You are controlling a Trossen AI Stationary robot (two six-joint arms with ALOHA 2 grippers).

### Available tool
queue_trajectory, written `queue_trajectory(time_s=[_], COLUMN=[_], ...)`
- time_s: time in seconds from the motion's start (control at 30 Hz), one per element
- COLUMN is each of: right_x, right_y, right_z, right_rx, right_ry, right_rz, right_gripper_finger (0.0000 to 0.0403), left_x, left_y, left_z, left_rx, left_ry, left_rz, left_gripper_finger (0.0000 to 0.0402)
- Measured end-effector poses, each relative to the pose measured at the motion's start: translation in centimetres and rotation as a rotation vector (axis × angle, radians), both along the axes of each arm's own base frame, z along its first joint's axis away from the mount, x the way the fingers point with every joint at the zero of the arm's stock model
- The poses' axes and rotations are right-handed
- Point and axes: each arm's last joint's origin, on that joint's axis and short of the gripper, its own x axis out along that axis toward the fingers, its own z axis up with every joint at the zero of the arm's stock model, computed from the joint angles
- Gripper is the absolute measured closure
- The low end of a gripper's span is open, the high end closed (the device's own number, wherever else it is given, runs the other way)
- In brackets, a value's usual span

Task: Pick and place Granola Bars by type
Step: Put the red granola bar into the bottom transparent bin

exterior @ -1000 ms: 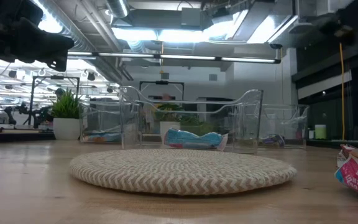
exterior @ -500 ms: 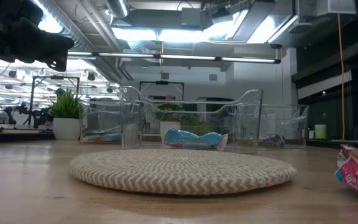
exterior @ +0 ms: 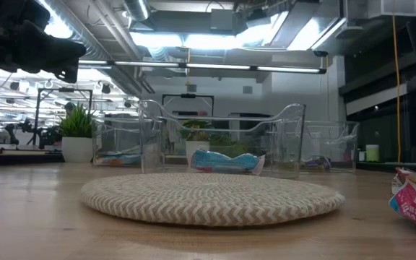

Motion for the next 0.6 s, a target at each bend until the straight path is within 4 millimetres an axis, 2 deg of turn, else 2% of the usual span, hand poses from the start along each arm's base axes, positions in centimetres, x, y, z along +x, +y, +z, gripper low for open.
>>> queue_trajectory(time_s=[0.17, 0.27, 0.47, 0.6], right_x=[0.1, 0.0, -0.2, -0.1], right_y=[0.2, 0.3, 0.8, 0.9], right_z=[-0.6, -0.7, -0.7, -1.5], right_rx=[0.013, 0.015, 0.016, -0.006], right_ry=[0.038, 0.04, 0.03, 0.051], right_rz=[-0.006, -0.018, -0.002, -0.001], right_gripper_finger=[0.013, 0.0104, 0.0098, 0.0102], left_x=[0.0, 0.0, 0.0, 0.0], left_y=[0.0, 0.0, 0.0, 0.0], left_z=[0.0, 0.0, 0.0, 0.0], left_rx=[0.0, 0.0, 0.0, 0.0], left_ry=[0.001, 0.0, 0.0, 0.0], left_rz=[0.0, 0.0, 0.0, 0.0], left_gripper_finger=[0.0387, 0.0389, 0.0389, 0.0386])
